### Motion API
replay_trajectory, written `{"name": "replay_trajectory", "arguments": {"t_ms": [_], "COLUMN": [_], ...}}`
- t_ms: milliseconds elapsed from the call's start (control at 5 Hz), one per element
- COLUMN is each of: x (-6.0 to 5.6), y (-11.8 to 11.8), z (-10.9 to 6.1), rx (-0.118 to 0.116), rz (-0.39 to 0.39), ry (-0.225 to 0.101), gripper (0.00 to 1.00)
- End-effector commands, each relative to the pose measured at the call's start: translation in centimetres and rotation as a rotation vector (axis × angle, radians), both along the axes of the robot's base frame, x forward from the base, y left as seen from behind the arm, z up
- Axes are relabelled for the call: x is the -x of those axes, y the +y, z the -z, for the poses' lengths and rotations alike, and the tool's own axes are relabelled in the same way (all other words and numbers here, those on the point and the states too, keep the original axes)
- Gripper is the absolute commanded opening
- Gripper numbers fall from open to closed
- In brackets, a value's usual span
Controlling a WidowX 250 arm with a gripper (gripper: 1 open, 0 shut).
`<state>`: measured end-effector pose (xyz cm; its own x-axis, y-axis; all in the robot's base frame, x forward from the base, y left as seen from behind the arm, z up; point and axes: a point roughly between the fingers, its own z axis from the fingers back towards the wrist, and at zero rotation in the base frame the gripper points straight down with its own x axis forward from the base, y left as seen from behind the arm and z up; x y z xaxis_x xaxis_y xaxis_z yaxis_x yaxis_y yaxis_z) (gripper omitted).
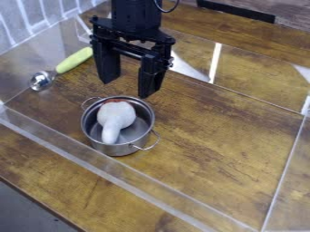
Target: Remove the mushroom from the silver pot and put it on the table
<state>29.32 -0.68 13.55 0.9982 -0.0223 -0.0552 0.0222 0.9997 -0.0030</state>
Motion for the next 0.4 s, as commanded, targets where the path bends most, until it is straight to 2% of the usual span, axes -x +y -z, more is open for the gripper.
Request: {"name": "replay_trajectory", "arguments": {"t_ms": [0, 200], "x": [0.8, -0.3], "y": [-0.3, -1.3], "z": [0.8, 2.5], "rx": [0.0, 0.004], "rz": [0.026, 0.0], "ry": [0.004, 0.0], "gripper": [1.0, 1.0]}}
